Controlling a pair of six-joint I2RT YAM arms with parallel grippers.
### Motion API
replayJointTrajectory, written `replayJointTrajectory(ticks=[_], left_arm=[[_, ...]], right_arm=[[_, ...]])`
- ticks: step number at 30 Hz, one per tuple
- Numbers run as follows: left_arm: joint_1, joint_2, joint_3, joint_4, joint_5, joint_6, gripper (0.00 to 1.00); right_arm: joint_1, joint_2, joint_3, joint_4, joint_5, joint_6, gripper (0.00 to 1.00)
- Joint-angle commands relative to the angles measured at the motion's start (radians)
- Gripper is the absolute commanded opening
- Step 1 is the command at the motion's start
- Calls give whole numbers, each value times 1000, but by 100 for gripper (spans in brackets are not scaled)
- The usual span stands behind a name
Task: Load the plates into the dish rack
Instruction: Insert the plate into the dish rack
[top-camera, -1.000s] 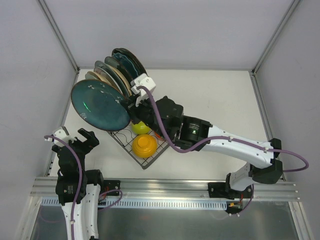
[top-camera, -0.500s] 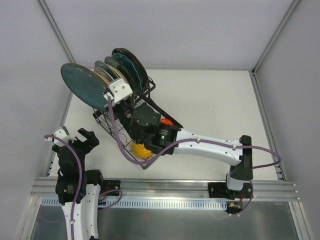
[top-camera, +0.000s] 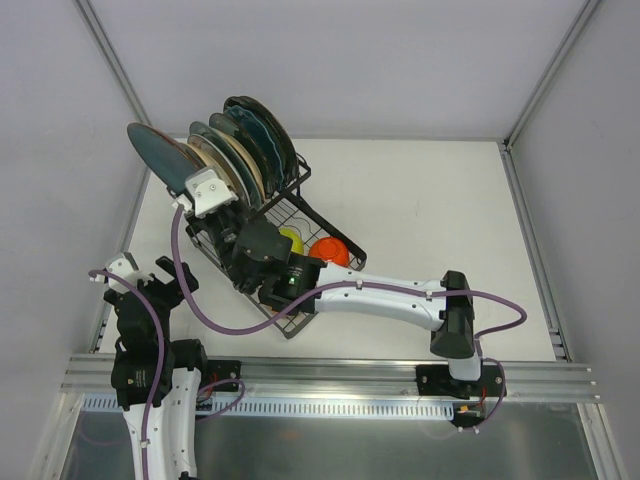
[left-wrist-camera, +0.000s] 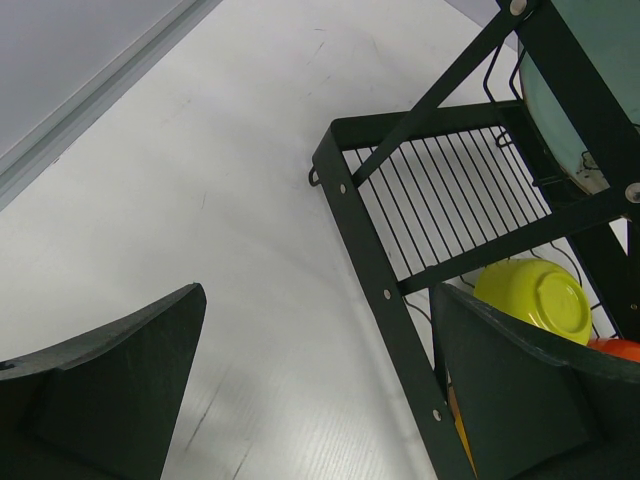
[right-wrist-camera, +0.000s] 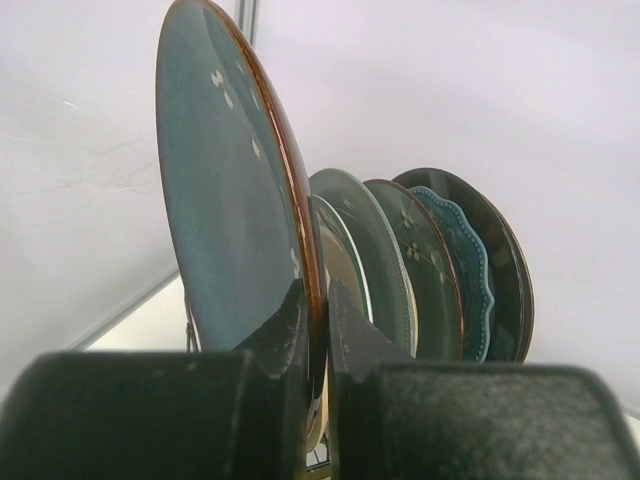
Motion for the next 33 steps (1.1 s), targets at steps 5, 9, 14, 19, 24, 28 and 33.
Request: replayJointTrajectory(ticks=[5,9,14,19,24,28,33], left_arm=[[-9,9,15,9,-7,-12,99],[-8,11,15,9,-7,-12,99],[-9,14,15,9,-7,-12,99],[-8,17,15,9,-4,-12,99],[-9,18,17,9,-4,-12,99],[-8,18,15,9,-4,-12,99],[-8,20,17,9,-4,-12,99]], right_arm=[[5,-1,119,267,57,-64,0],[5,28,147,266,63,-81,1],[5,45,148,248,80,-77,1],[7,59,131,251,96,-78,1],[5,74,133,251,107,-84,0],[5,94,136,267,115,-112,1],[5,108,144,275,117,-137,1]])
